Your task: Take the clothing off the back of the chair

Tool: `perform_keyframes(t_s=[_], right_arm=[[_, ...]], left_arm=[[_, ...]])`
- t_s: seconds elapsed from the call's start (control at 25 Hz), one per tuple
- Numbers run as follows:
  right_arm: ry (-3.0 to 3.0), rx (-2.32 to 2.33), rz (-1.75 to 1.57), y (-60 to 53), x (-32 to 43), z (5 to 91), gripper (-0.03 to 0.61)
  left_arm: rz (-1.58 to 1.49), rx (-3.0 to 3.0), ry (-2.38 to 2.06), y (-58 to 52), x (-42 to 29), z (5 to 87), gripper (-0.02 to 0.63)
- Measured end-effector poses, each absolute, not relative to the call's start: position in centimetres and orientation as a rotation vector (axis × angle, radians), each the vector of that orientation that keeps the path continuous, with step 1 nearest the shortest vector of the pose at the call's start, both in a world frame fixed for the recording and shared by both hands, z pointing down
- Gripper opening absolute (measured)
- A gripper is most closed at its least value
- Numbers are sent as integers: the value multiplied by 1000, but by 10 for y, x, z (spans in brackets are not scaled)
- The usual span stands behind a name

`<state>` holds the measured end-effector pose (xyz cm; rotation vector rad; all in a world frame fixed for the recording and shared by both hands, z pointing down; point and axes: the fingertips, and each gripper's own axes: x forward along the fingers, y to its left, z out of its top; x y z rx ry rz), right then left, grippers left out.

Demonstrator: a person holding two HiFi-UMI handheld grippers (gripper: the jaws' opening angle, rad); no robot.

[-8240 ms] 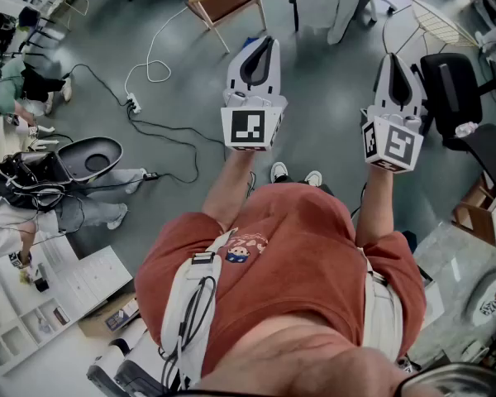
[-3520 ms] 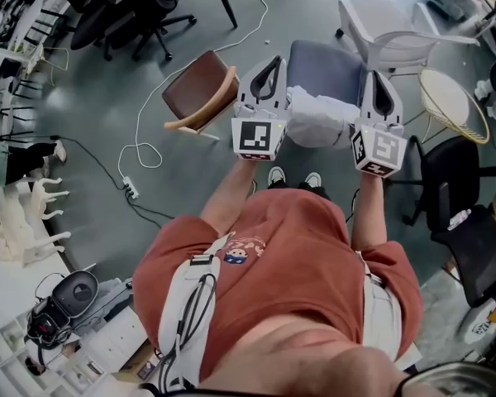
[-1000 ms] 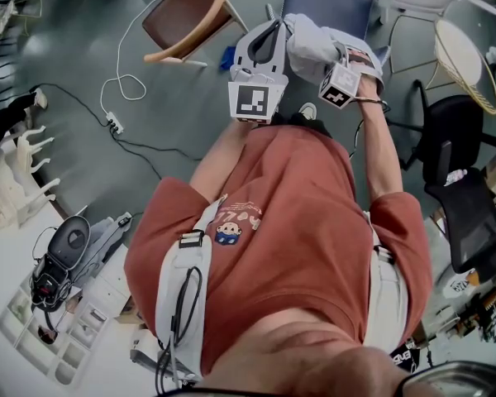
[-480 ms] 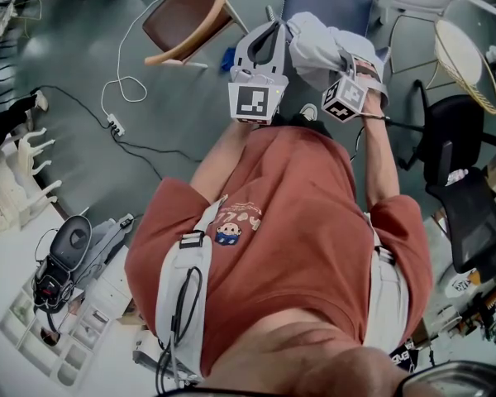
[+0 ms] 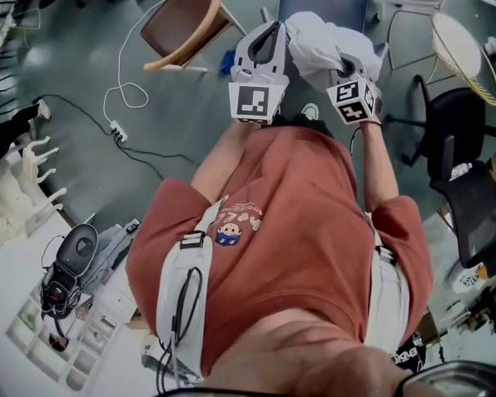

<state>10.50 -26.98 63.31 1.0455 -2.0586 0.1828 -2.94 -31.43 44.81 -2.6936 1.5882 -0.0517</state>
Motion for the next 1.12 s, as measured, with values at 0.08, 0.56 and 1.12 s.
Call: perform_keyframes(t_s=[0.08, 0.56, 1.12], right_arm=[[-2131, 1132, 310, -271, 107, 623, 35], [-2481, 1460, 692, -275, 127, 546, 35], [-2746, 1698, 551, -277, 157, 402, 34]], left_arm=[[-24, -2685, 1579, -315, -27, 445, 18], [-38, -2702, 1526, -306, -10, 427, 18], [18, -2650, 1508, -303, -11, 380, 18]])
